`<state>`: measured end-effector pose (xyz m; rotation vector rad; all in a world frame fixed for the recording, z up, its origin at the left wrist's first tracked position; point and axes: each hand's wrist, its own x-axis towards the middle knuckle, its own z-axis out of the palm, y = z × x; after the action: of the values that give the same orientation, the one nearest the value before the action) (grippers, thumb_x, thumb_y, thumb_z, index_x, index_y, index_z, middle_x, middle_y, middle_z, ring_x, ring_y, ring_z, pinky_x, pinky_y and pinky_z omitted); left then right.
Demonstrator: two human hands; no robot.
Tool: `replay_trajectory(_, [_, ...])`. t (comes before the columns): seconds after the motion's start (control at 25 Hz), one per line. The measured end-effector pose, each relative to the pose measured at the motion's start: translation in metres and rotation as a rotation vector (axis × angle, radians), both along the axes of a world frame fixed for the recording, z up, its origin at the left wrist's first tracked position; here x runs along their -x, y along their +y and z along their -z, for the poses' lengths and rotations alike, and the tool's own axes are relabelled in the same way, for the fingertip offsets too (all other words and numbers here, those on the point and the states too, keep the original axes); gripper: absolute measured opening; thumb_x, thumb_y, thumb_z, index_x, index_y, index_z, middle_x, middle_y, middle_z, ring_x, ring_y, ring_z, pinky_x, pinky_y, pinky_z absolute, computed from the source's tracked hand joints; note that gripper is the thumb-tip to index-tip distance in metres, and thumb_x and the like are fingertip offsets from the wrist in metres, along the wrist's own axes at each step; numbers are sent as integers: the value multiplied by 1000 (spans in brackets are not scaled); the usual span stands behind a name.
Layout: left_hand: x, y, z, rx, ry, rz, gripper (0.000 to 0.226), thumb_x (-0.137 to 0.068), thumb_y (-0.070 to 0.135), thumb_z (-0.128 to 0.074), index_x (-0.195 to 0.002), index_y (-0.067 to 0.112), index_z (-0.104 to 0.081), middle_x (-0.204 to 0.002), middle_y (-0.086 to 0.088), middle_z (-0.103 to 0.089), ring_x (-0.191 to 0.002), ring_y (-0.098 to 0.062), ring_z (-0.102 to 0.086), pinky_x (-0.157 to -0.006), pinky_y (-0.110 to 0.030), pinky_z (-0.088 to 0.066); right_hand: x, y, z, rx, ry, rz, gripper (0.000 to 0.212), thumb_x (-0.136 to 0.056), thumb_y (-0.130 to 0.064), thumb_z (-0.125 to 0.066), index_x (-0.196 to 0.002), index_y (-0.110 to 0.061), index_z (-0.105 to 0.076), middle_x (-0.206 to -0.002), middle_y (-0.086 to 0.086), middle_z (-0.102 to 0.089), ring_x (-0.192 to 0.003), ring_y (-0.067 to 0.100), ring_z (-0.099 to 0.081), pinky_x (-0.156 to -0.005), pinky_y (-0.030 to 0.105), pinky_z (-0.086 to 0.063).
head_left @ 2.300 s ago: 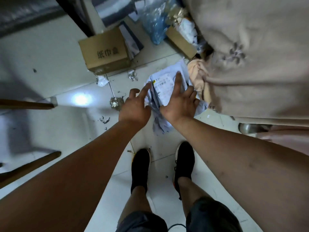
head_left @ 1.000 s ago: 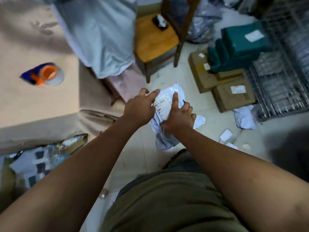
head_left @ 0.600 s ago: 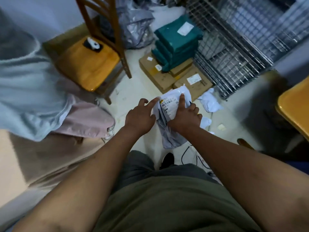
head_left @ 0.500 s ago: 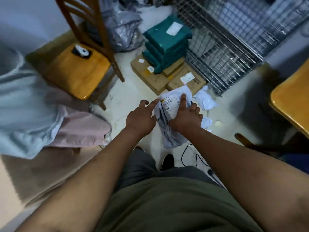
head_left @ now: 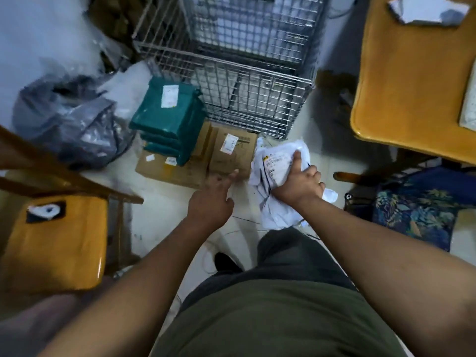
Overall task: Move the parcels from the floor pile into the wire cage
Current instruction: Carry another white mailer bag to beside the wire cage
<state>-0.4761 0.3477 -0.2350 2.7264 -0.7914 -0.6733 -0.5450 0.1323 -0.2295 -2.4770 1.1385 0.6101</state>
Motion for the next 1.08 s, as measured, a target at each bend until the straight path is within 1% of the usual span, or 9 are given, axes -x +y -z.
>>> replay_trajectory(0.12, [-35,-26,9,-40,-3,89,73,-96,34,-54,-158,49,-18,-145,-6,-47,-112,-31,-61,-79,-38,-52,-20,-14,9,11,-21,93,121,-78,-71,-64,-159,-28,14,-144,26,-31,-133,42,-35,-106,51,-34])
replay_trajectory(0.28, [-77,-71,26,-66,4,160,65,-98,30,-49,-159,36,-26,-146,-8,-45,-106,-34,-63,-77,-38,-52,-52,-25,35,6,-38,138,120,-78,-67,-66,-158,-32,16,-142,27,-33,-129,42,-38,-103,50,-37])
replay_trajectory(0.44, [-131,-109,50,-90,75,128,66,-100,26,-49,-159,38,-23,-149,-6,-40,-106,-34,-62,-72,-34,-43,-101,-42,72,-26,-37,167,120,-76,-68,-68,-159,-35,13,-138,27,-34,-125,45,-41,-104,51,-40])
replay_trajectory(0.56, [-166,-116,75,-87,102,91,69,-100,25,-48,-159,42,-19,-148,-4,-40,-106,-32,-62,-70,-33,-42,-140,-48,105,-52,-41,172,120,-75,-70,-67,-159,-35,11,-143,30,-31,-129,47,-40,-106,51,-37])
replay_trajectory(0.72, [-213,-102,132,-101,115,42,75,-99,25,-50,-160,47,-13,-138,-5,-45,-96,-32,-63,-64,-33,-43,-194,-40,168,-148,-20,196,119,-77,-68,-68,-158,-39,14,-156,29,-18,-143,46,-26,-114,54,-28])
replay_trajectory(0.84, [-240,-78,183,-146,114,27,73,-99,25,-50,-160,47,-16,-132,-5,-51,-92,-29,-64,-64,-32,-47,-226,-18,218,-166,-22,180,120,-76,-68,-70,-159,-38,12,-151,27,-24,-138,45,-31,-110,52,-33])
replay_trajectory(0.92, [-255,-58,213,-181,115,29,71,-99,25,-49,-159,46,-17,-134,-5,-53,-90,-28,-64,-67,-34,-51,-245,3,246,-169,-19,151,119,-76,-67,-70,-159,-37,10,-147,25,-28,-133,43,-35,-107,50,-35])
replay_trajectory(1.08, [-289,-18,265,-237,131,36,65,-101,25,-47,-159,41,-22,-143,-6,-50,-99,-28,-65,-76,-36,-54,-277,48,301,-140,2,94,119,-74,-66,-71,-161,-34,3,-140,26,-36,-122,44,-44,-99,49,-42])
